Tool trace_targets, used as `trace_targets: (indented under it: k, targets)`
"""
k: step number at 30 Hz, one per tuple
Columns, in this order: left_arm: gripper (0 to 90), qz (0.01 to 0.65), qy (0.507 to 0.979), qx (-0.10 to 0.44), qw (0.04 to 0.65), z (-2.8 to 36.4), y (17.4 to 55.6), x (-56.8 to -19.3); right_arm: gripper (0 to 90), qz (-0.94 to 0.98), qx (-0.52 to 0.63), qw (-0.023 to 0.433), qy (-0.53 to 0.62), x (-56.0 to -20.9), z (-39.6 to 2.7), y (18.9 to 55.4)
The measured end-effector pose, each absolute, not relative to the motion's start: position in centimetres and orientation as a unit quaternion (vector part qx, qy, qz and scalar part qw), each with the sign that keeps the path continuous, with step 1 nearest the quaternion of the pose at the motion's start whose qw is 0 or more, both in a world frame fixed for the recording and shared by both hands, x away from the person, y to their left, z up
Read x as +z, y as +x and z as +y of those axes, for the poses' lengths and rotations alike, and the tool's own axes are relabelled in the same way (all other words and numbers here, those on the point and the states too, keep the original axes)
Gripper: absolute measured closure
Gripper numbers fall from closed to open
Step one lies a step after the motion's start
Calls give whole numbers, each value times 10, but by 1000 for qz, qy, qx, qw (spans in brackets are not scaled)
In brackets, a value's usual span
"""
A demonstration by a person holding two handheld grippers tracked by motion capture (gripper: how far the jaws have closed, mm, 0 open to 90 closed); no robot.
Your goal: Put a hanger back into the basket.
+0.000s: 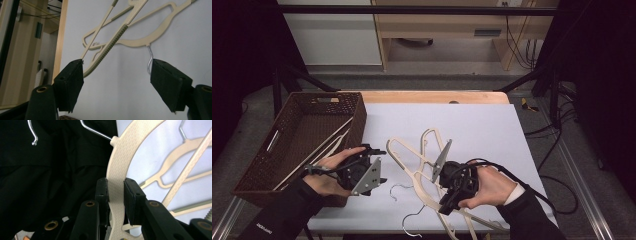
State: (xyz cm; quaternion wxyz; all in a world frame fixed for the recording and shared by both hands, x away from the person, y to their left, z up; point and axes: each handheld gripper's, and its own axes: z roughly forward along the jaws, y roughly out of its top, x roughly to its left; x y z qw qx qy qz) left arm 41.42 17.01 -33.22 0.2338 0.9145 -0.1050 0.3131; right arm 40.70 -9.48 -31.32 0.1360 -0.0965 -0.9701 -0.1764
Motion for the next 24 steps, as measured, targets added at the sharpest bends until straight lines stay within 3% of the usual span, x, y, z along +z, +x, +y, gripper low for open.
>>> trace_targets:
  k: [8, 24]
  targets:
    - [382, -176, 902, 342, 194, 152, 411, -344, 745, -970, -175, 154, -75, -313, -90, 403]
    - [801, -253, 871, 388, 162, 136, 402, -358, 745, -965, -188, 175, -57, -312, -90, 402]
